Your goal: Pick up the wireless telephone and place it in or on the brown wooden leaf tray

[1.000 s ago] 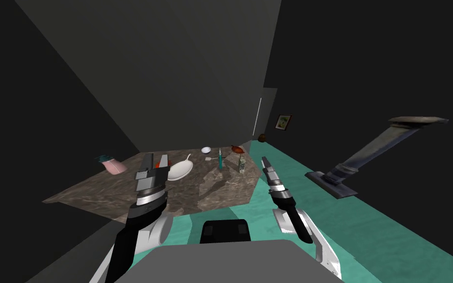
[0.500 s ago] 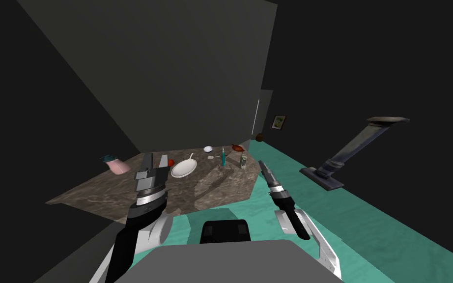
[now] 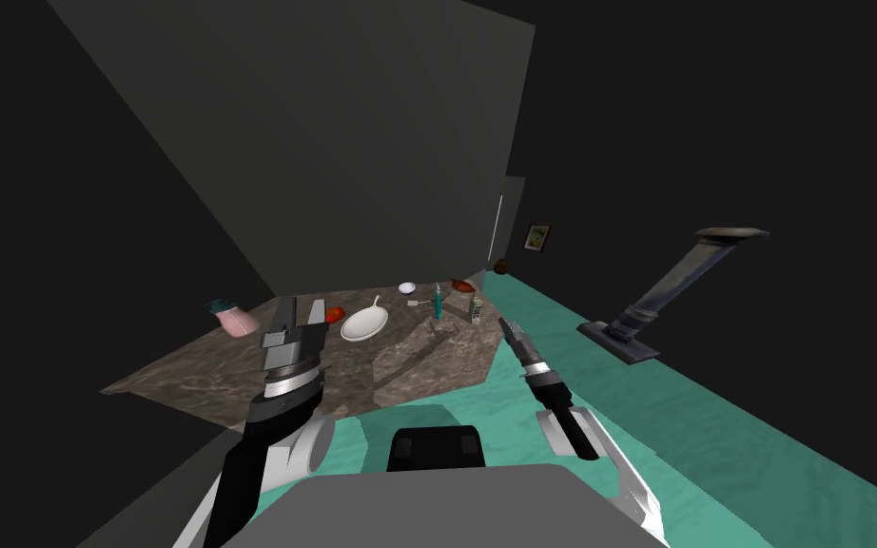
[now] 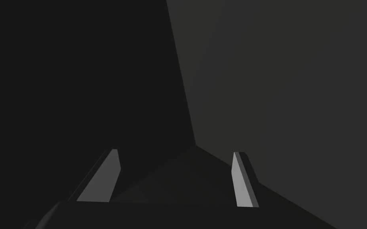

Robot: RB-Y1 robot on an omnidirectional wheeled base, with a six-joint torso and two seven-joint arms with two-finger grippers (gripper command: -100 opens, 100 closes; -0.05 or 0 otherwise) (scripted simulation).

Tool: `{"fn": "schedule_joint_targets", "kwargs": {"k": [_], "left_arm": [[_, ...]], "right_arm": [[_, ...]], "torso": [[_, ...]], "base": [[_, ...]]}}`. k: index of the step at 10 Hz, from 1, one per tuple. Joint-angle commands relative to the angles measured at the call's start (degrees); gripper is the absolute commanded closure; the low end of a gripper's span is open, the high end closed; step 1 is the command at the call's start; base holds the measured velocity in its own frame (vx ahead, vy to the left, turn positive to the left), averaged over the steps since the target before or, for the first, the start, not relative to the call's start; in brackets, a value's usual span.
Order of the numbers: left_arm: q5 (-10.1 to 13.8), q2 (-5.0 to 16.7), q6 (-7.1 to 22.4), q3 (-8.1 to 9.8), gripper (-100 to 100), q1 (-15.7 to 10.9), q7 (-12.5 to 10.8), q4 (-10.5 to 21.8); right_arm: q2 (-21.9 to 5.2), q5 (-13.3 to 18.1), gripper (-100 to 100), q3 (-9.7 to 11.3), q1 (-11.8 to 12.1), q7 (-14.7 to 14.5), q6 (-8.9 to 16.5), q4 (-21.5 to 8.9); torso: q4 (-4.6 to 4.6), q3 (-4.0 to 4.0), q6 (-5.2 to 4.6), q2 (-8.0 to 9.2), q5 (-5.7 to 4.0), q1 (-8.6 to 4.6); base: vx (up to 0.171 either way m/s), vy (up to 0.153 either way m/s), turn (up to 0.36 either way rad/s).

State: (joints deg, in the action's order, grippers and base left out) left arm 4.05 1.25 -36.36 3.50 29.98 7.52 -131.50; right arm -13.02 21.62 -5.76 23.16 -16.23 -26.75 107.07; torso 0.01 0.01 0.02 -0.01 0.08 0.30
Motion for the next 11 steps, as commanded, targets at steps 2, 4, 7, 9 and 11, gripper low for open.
{"fn": "schedule_joint_targets", "kwargs": {"k": [2, 4, 7, 9, 11], "left_arm": [[0.0, 0.0, 0.0, 0.0, 0, 0.0, 0.0, 0.0], [0.0, 0.0, 0.0, 0.0, 0, 0.0, 0.0, 0.0], [0.0, 0.0, 0.0, 0.0, 0, 0.0, 0.0, 0.0], [0.0, 0.0, 0.0, 0.0, 0, 0.01, 0.0, 0.0], [0.0, 0.0, 0.0, 0.0, 0, 0.01, 0.0, 0.0]], "right_arm": [[-0.95, 2.78, -100, -1.21, -0.56, -3.34, 0.72, -2.47], [-1.71, 5.06, -100, -2.1, -1.04, -5.99, 1.34, -4.37], [-3.1, 8.72, -100, -3.47, -1.8, -10.14, 2.44, -7.26], [-4.01, 11.21, -100, -4.36, -2.34, -12.92, 3.22, -9.11], [-4.88, 13.64, -100, -5.17, -2.89, -15.57, 3.99, -10.88]], "torso": [[-0.01, -0.02, 0.01, -0.04, 0.0, -0.01], [-0.02, -0.07, 0.01, -0.12, 0.0, -0.01], [-0.04, -0.11, 0.01, -0.2, -0.01, -0.08], [-0.06, -0.15, 0.01, -0.27, -0.02, -0.11], [-0.06, -0.16, 0.02, -0.29, -0.01, -0.09]], "base": [[0.001, 0.064, 0.015], [0.02, 0.074, 0.044], [0.034, 0.051, 0.062], [0.053, 0.045, 0.081], [0.058, 0.043, 0.087]]}}
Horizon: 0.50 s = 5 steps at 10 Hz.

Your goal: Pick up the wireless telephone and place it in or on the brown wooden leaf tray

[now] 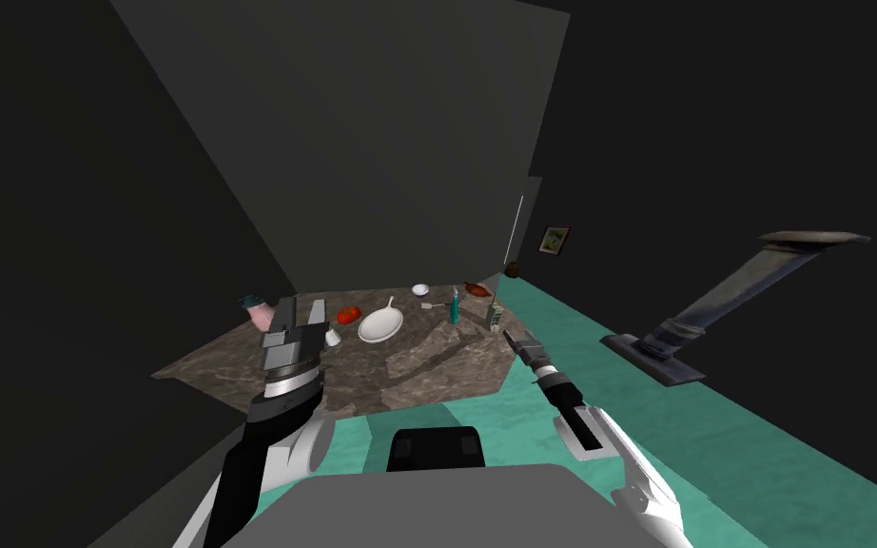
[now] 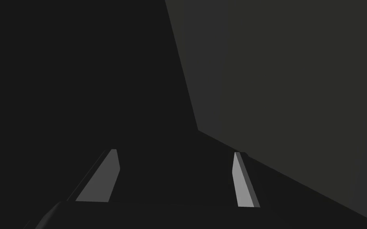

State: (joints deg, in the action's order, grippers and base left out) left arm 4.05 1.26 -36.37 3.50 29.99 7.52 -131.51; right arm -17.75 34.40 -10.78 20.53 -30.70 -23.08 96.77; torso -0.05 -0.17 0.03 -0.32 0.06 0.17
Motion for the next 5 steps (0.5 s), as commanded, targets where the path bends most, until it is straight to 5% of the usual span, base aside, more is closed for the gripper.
{"fn": "schedule_joint_targets", "kwargs": {"k": [1, 5], "left_arm": [[0.0, 0.0, 0.0, 0.0, 0, 0.0, 0.0, 0.0], [0.0, 0.0, 0.0, 0.0, 0, 0.0, 0.0, 0.0]], "right_arm": [[-0.54, 2.01, -100, -0.53, -0.53, -2.34, 0.7, -1.4], [-1.96, 6.44, -100, -1.93, -1.87, -7.04, 2.18, -4.36]], "torso": [[0.0, 0.0, 0.0, 0.0, 0.0, 0.0], [-0.01, -0.04, 0.0, -0.06, -0.01, -0.05]], "base": [[0.056, 0.03, 0.109], [0.081, 0.02, 0.1]]}}
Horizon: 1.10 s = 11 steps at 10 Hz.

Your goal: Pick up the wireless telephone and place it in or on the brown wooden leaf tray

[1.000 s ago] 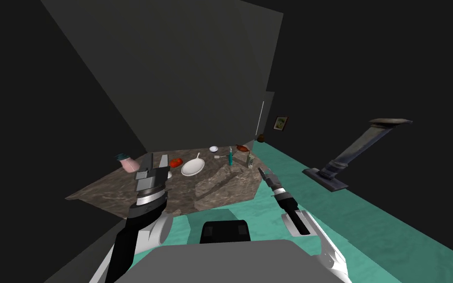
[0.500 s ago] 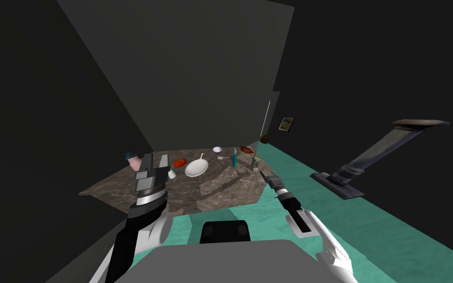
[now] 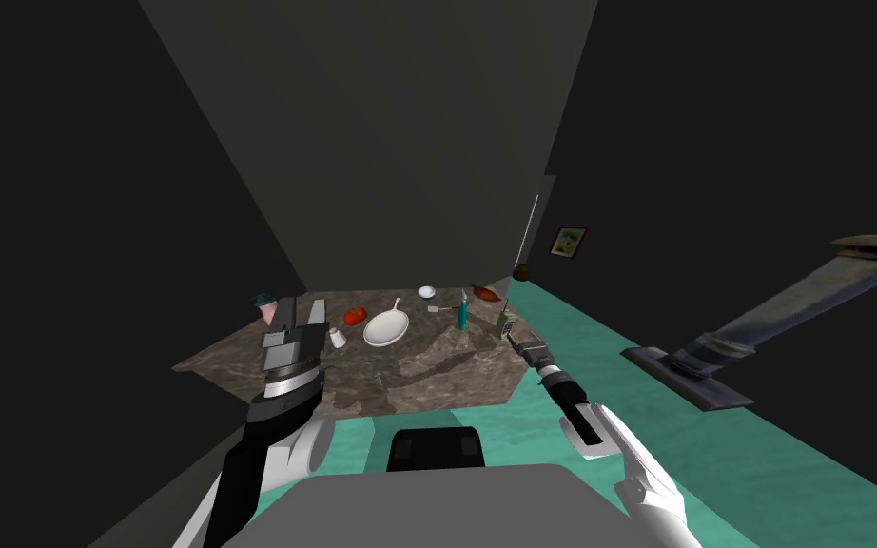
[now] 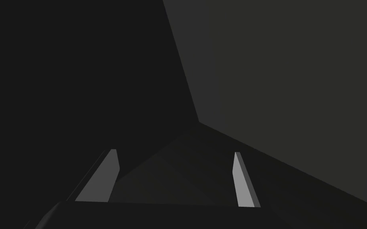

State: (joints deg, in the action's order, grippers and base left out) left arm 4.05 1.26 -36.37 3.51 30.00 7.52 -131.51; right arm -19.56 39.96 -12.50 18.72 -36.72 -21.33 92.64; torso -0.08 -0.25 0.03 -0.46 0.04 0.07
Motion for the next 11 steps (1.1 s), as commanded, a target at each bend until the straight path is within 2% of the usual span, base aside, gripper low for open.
{"fn": "schedule_joint_targets", "kwargs": {"k": [1, 3, 4, 5, 6, 10, 11], "left_arm": [[0.0, 0.0, 0.0, 0.0, 0, 0.0, 0.0, 0.0], [0.0, 0.0, 0.0, 0.01, 0, 0.01, 0.0, 0.0], [0.0, 0.0, 0.0, 0.0, 0, 0.0, 0.0, 0.0], [0.0, 0.0, 0.0, 0.0, 0, 0.0, 0.0, 0.0], [0.0, 0.0, 0.0, 0.0, 0, -0.01, 0.0, 0.0], [0.0, 0.0, 0.0, 0.0, 0, -0.01, 0.0, 0.0], [0.0, 0.0, 0.0, 0.0, 0, -0.01, 0.0, 0.0]], "right_arm": [[-0.26, 1.72, -100, -0.5, -0.59, -1.91, 0.75, -0.74], [-0.33, 1.61, -100, -0.47, -0.61, -1.69, 0.78, -0.62], [-0.32, 1.66, 0, -0.49, -0.66, -1.82, 0.8, -0.65], [-0.33, 1.66, -100, -0.49, -0.67, -1.81, 0.8, -0.64], [-0.33, 1.66, 100, -0.48, -0.67, -1.81, 0.8, -0.64], [-0.27, 1.62, 100, -0.43, -0.68, -1.73, 0.77, -0.64], [-0.28, 1.63, 0, -0.43, -0.68, -1.75, 0.77, -0.64]], "torso": [[0.0, 0.0, 0.0, 0.0, 0.0, 0.0], [-0.06, -0.16, -0.01, -0.27, -0.02, -0.06], [-0.03, -0.03, -0.03, -0.01, -0.01, -0.03], [0.03, 0.12, -0.03, 0.23, -0.01, -0.01], [0.06, 0.18, -0.04, 0.33, -0.01, -0.01], [0.07, 0.21, -0.06, 0.38, 0.03, -0.01], [0.08, 0.21, -0.06, 0.39, 0.03, -0.02]], "base": [[0.155, -0.01, 0.14], [0.133, -0.009, 0.043], [0.015, -0.001, 0.0], [0.007, 0.0, 0.001], [0.0, 0.0, 0.0], [0.0, 0.0, 0.0], [0.0, 0.0, 0.0]]}}
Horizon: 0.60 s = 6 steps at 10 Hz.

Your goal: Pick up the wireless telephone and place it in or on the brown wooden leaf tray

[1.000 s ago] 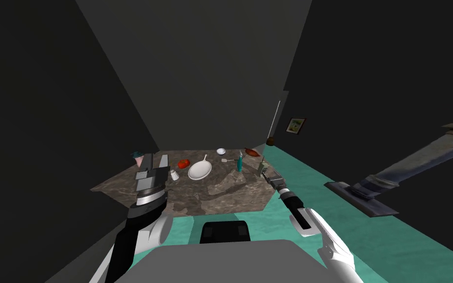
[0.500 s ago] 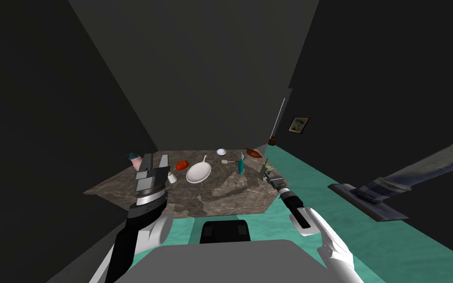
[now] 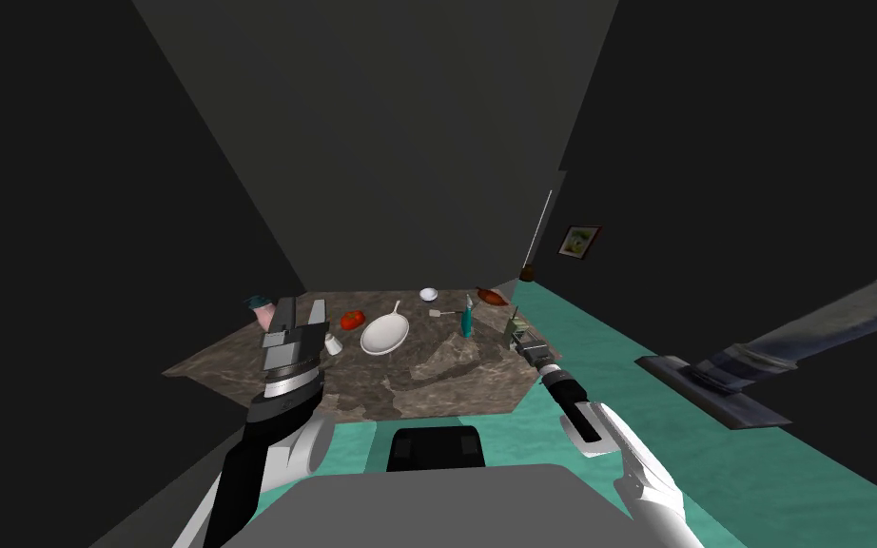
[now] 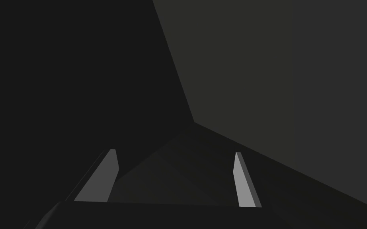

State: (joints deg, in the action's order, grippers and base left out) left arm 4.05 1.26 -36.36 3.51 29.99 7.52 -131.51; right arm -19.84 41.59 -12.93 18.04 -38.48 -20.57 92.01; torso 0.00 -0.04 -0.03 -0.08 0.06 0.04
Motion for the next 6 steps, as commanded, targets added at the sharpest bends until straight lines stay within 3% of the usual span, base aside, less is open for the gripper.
{"fn": "schedule_joint_targets", "kwargs": {"k": [1, 2, 3, 6], "left_arm": [[0.0, 0.0, 0.0, 0.0, 0, 0.0, 0.0, 0.0], [0.0, 0.0, 0.0, 0.0, 0, 0.0, 0.0, 0.0], [0.0, 0.0, 0.0, 0.0, 0, 0.0, 0.0, 0.0], [0.0, 0.0, 0.01, 0.0, 0, -0.03, 0.0, 0.0]], "right_arm": [[0.0, 0.0, 100, 0.0, 0.0, 0.0, 0.0, 0.0], [0.0, 0.0, 0, 0.01, 0.0, 0.0, 0.0, 0.0], [-0.38, -0.09, 100, -0.22, 0.2, 0.57, 0.29, -0.59], [-2.12, -0.37, 100, -1.36, -0.39, 2.76, 1.75, -2.64]], "torso": [[0.0, 0.0, 0.0, 0.0, 0.0, 0.0], [0.0, 0.0, 0.0, 0.0, 0.0, -0.01], [0.0, 0.0, 0.0, 0.0, 0.0, -0.01], [-0.24, 0.35, -0.4, 1.0, -0.41, -0.7]], "base": [[0.0, 0.0, 0.0], [0.0, 0.0, 0.0], [-0.094, -0.021, 0.063], [-0.199, -0.086, 0.17]]}}
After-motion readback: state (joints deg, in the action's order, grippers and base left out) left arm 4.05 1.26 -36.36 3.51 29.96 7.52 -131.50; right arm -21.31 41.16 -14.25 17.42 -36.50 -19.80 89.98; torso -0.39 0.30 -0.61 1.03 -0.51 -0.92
